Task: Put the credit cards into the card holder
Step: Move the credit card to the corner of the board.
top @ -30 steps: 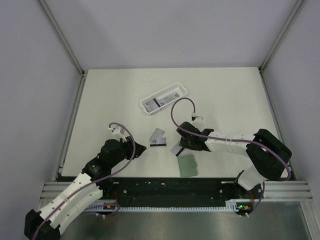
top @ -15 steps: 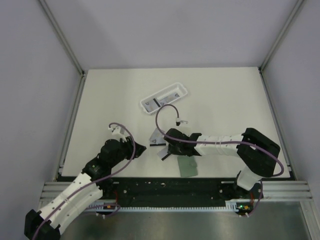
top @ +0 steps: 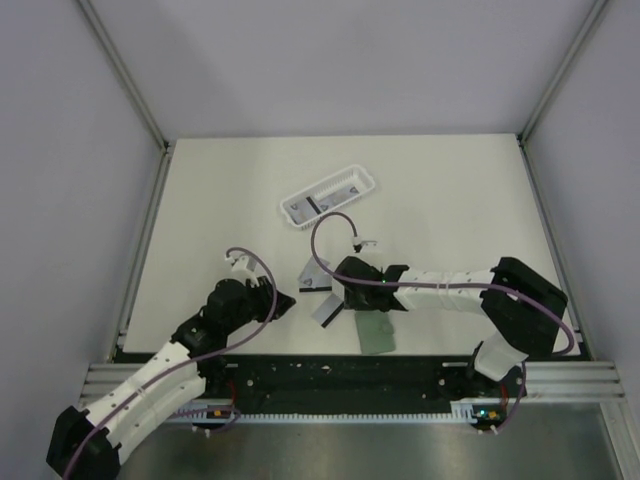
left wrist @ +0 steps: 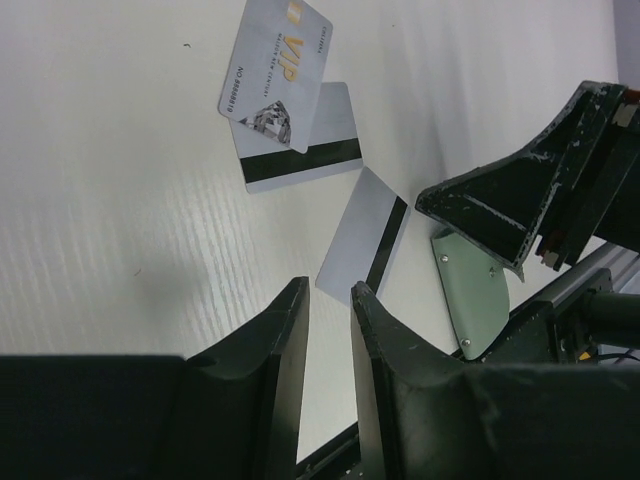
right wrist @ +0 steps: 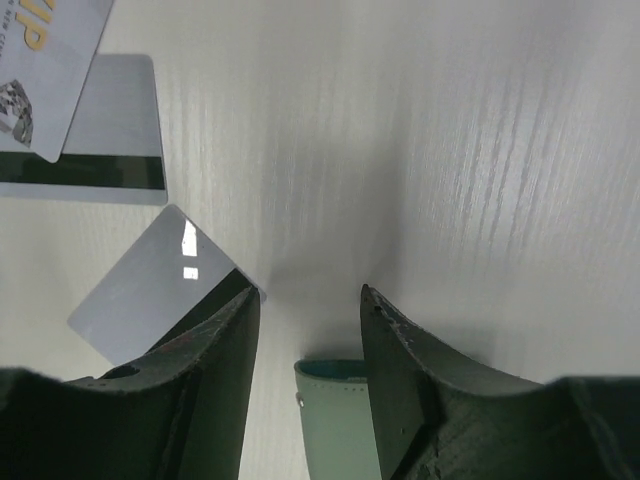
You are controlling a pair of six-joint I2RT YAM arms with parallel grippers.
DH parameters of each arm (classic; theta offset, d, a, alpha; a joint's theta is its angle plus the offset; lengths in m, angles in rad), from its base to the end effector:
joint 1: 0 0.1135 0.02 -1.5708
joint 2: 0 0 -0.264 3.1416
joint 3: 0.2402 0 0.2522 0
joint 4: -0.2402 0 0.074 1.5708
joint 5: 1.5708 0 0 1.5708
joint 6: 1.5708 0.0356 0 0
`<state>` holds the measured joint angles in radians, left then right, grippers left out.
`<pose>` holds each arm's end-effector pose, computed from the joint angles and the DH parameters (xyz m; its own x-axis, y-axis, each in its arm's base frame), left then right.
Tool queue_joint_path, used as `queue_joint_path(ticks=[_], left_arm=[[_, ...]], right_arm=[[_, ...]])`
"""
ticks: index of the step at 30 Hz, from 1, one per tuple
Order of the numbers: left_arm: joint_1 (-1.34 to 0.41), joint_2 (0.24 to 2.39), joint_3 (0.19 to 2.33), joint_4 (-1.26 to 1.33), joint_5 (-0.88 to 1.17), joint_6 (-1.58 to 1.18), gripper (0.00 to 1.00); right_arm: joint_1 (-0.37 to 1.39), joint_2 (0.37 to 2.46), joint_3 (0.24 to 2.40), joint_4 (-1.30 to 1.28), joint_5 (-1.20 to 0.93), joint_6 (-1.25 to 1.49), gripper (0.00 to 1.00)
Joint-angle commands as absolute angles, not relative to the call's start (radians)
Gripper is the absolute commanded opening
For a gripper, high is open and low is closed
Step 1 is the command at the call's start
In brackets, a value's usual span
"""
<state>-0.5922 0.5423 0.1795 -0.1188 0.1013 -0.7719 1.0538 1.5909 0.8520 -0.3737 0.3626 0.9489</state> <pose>0.1151 -0.0818 0.1682 -0.7146 -0.3556 -0.6024 0.1832 0.7360 -0.6517 0.1564 0.2495 0.1606 -0.8558 0.0323 -0.5163 -0.0680 0.9824 0.1742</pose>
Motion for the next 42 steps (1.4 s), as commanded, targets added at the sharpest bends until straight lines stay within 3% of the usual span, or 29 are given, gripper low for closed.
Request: queue_joint_path(ticks=[1, 5, 12, 30, 42], left_arm=[[-0.588, 0.580, 0.158, 0.039, 0.176, -0.747, 0.27], [-0.591, 0.633, 0.138, 0.103, 0.218, -0.753, 0.16], [-0.589, 0.699, 0.107, 0.159, 0.218, -0.756, 0.09], [-0.591, 0.917, 0.103, 0.262, 0.224, -0.755, 0.03], [-0.667, 0.855, 0.071, 0.114, 0.181, -0.834, 0.00]], right_arm=[[1.003, 1.641, 0.885, -0.306, 0.336, 0.845, 0.45], [0.991, 1.692, 0.893, -0.221, 0.234, 0.801, 0.42], [0.997, 1.701, 0.870, -0.167, 0.115, 0.781, 0.36], [1.086, 1.690, 0.815, -0.117, 0.040, 0.808, 0.34], [1.092, 1.643, 0.769, -0.098, 0.026, 0.815, 0.34]])
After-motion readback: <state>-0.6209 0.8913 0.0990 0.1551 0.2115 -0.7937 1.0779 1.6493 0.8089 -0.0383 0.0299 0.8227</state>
